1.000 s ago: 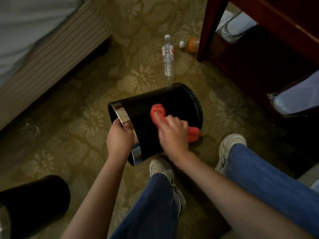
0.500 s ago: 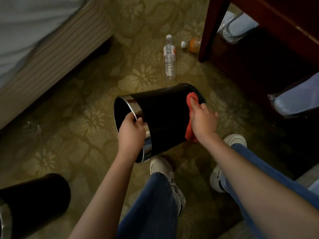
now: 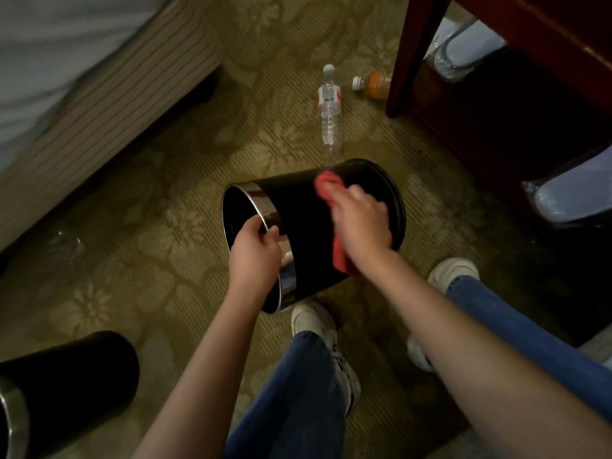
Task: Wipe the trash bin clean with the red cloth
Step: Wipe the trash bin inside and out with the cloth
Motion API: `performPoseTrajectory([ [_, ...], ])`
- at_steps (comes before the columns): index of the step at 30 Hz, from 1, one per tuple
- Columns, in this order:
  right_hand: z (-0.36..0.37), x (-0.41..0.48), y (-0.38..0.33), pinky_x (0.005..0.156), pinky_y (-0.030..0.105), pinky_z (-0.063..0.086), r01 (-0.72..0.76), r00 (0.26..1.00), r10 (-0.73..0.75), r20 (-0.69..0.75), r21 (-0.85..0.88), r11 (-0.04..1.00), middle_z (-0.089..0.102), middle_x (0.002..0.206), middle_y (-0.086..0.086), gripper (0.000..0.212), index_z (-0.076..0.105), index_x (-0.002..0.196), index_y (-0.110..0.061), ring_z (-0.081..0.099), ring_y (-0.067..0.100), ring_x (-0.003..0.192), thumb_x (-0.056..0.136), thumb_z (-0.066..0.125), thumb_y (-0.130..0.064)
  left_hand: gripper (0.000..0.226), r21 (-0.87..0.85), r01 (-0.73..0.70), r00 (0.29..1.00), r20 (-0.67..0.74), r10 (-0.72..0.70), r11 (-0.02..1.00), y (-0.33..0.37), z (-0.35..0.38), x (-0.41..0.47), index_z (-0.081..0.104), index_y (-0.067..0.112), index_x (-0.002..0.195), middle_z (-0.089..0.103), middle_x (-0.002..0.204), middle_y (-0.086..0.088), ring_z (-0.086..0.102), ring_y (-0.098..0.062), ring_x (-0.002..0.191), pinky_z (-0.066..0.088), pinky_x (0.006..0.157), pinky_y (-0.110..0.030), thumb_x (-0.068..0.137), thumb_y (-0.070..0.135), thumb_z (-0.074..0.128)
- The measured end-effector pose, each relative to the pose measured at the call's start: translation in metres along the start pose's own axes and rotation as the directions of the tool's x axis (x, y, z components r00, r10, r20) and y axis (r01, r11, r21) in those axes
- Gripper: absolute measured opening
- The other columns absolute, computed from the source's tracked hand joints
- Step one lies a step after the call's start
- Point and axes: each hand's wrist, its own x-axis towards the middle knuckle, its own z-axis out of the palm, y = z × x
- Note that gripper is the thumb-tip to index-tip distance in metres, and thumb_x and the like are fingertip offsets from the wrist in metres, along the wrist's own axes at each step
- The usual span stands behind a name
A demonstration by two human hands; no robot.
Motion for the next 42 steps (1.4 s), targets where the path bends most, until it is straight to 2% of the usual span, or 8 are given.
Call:
performPoseTrajectory([
  [5, -0.005, 0.003, 0.038, 0.082, 0.049, 0.045, -0.19, 0.98, 0.191, 0.053, -0.034, 0.981, 0.057, 0.109, 0.013, 0.042, 0.045, 0.138, -0.026, 0.055, 0.037, 0.098, 0.097, 0.041, -0.019, 0.014, -0.009, -0.035, 0.999, 0.034, 0.036, 0.999, 0.011, 0.006, -0.004, 0.057, 0.02, 0.106, 0.067, 0.091, -0.005, 0.065, -0.023, 0.082, 0.054, 0.081, -0.048, 0.097, 0.021, 0.046],
  [11, -0.011, -0.009, -0.056, 0.066, 0.04, 0.044, 0.153, 0.988, -0.151, -0.03, 0.067, 0.986, 0.061, 0.085, 0.01, 0.04, 0.062, 0.12, -0.021, 0.059, 0.035, 0.076, 0.081, 0.06, -0.014, 0.011, -0.011, -0.043, 0.998, -0.035, 0.043, 0.999, 0.0, -0.001, 0.008, 0.057, 0.017, 0.09, 0.065, 0.081, -0.006, 0.058, -0.028, 0.069, 0.054, 0.074, -0.048, 0.093, 0.02, 0.047],
  [14, -0.009, -0.01, -0.081, 0.078, 0.04, 0.037, 0.231, 0.971, -0.233, 0.058, 0.04, 0.972, 0.058, 0.109, 0.008, 0.044, 0.047, 0.136, -0.026, 0.055, 0.032, 0.096, 0.092, 0.049, -0.019, 0.012, -0.017, -0.006, 1.0, -0.016, 0.006, 1.0, -0.011, -0.007, 0.01, 0.058, 0.011, 0.09, 0.058, 0.073, -0.006, 0.059, -0.031, 0.072, 0.053, 0.074, -0.056, 0.094, 0.016, 0.048],
  [19, -0.004, 0.009, 0.011, 0.084, 0.042, 0.037, -0.092, 0.99, 0.097, 0.105, -0.051, 0.994, 0.053, 0.114, 0.01, 0.048, 0.039, 0.139, -0.037, 0.053, 0.035, 0.103, 0.096, 0.035, -0.015, 0.018, -0.073, 0.009, 1.0, 0.03, -0.007, 0.997, -0.016, -0.013, 0.007, 0.058, 0.021, 0.107, 0.067, 0.101, -0.004, 0.065, -0.024, 0.097, 0.051, 0.089, -0.051, 0.097, 0.015, 0.046],
  [24, -0.006, 0.003, 0.04, 0.087, 0.046, 0.04, -0.259, 0.948, 0.275, 0.161, -0.113, 0.959, 0.053, 0.118, 0.014, 0.051, 0.035, 0.143, -0.03, 0.053, 0.037, 0.105, 0.095, 0.04, -0.014, 0.022, 0.011, -0.018, 1.0, 0.017, 0.018, 1.0, -0.008, -0.006, 0.005, 0.057, 0.023, 0.115, 0.066, 0.098, 0.001, 0.064, -0.024, 0.091, 0.053, 0.085, -0.049, 0.097, 0.02, 0.045],
  [30, -0.003, -0.022, -0.071, 0.066, 0.038, 0.042, 0.169, 0.985, -0.169, -0.029, -0.013, 0.986, 0.062, 0.083, 0.005, 0.043, 0.061, 0.119, -0.021, 0.059, 0.031, 0.073, 0.077, 0.056, -0.014, 0.014, -0.039, 0.066, 0.997, -0.024, -0.067, 0.997, -0.016, -0.014, 0.019, 0.056, 0.025, 0.085, 0.061, 0.079, -0.005, 0.063, -0.035, 0.085, 0.054, 0.08, -0.054, 0.094, 0.018, 0.048],
  [34, 0.004, -0.031, -0.086, 0.065, 0.036, 0.043, 0.297, 0.954, -0.295, -0.054, 0.037, 0.954, 0.061, 0.083, 0.004, 0.049, 0.06, 0.122, -0.02, 0.059, 0.027, 0.071, 0.074, 0.069, -0.018, 0.013, -0.067, 0.066, 0.998, -0.011, -0.067, 0.996, -0.018, -0.018, 0.016, 0.057, 0.021, 0.089, 0.061, 0.08, -0.01, 0.064, -0.037, 0.082, 0.054, 0.077, -0.057, 0.095, 0.013, 0.048],
  [42, 0.004, -0.007, 0.031, 0.083, 0.045, 0.04, -0.2, 0.97, 0.208, 0.123, -0.074, 0.977, 0.054, 0.114, 0.012, 0.05, 0.035, 0.144, -0.028, 0.054, 0.036, 0.101, 0.096, 0.04, -0.016, 0.02, -0.151, 0.095, 0.995, 0.033, -0.091, 0.984, -0.02, -0.028, 0.01, 0.051, 0.028, 0.087, 0.063, 0.101, -0.02, 0.063, -0.039, 0.092, 0.054, 0.08, -0.051, 0.098, 0.014, 0.044],
])
